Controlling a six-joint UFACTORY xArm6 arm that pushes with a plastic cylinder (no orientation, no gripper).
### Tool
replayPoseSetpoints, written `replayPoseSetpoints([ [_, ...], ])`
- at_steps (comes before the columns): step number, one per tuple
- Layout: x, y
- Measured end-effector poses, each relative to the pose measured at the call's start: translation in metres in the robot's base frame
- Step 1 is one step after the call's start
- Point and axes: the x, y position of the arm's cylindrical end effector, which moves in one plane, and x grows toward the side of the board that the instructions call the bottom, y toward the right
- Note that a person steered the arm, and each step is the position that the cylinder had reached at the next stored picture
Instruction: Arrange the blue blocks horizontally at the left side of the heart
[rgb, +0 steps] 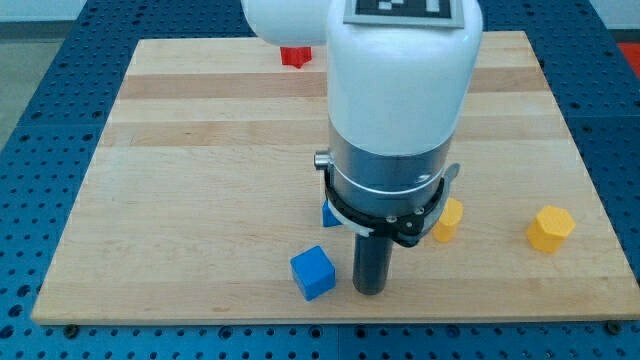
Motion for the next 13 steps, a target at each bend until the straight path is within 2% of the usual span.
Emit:
replayPoseSetpoints([
  [2, -0.003, -0.138],
  [3, -0.048, -0.165],
  [4, -0.032, -0.162],
  [5, -0.013, -0.206],
  [6, -0.054, -0.21],
  [7, -0.069, -0.204],
  [8, -0.032, -0.175],
  [9, -0.032, -0.121],
  [11, -0.077, -0.117],
  [13, -0.085, -0.117],
])
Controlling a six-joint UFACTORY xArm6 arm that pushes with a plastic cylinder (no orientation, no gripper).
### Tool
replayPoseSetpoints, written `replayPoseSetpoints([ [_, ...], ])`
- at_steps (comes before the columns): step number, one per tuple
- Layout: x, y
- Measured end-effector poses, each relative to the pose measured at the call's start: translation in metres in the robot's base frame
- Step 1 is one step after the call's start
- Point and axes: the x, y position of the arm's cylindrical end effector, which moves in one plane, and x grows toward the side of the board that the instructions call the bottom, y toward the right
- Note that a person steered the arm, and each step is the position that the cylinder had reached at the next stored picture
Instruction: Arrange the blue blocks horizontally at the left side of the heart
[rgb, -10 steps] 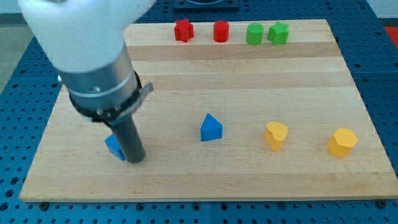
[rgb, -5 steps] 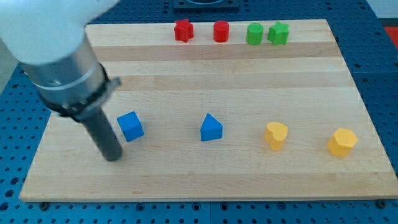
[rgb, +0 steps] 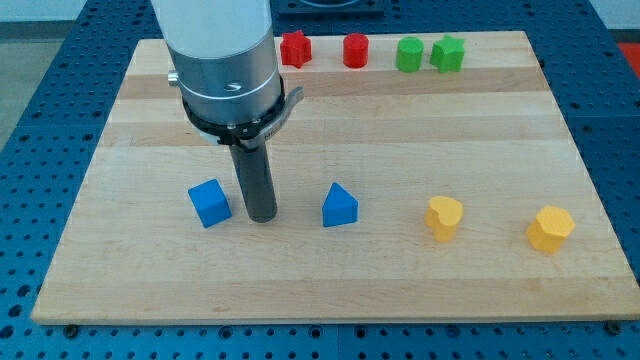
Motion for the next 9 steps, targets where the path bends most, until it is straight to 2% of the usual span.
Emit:
replayPoseSetpoints([
  [2, -0.022, 0.054],
  [4, -0.049, 0.139],
  [5, -0.024, 0.144],
  [6, -0.02, 0.112],
  [9, -0.013, 0.104],
])
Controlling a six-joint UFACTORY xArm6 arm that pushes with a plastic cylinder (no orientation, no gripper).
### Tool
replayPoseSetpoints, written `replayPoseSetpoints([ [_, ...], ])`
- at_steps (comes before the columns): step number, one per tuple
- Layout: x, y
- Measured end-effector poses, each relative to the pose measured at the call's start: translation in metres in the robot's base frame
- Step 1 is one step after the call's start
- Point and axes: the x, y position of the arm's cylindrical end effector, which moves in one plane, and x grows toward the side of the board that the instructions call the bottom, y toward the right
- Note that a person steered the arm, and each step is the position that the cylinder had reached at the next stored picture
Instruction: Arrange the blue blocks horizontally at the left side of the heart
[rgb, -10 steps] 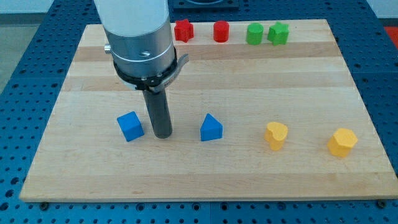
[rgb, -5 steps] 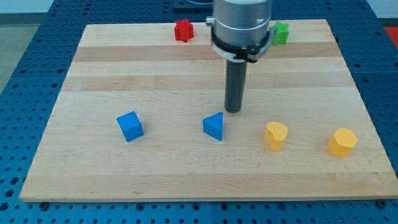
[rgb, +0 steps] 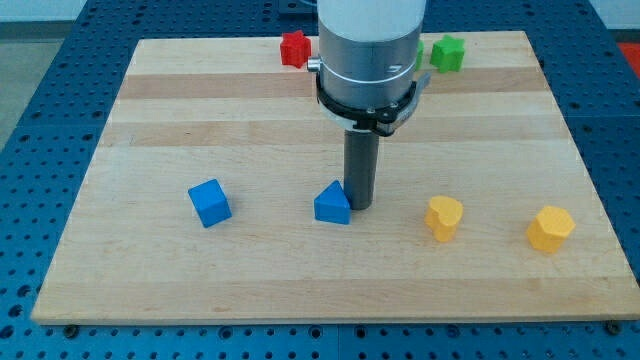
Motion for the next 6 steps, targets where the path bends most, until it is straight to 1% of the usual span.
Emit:
replayPoseSetpoints([
  [1, 0.008, -0.015],
  [2, 0.004, -0.007],
  [3, -0.046, -0.011],
  [4, -0.051, -0.077],
  [5, -0.04, -0.129],
  [6, -0.027, -0.101],
])
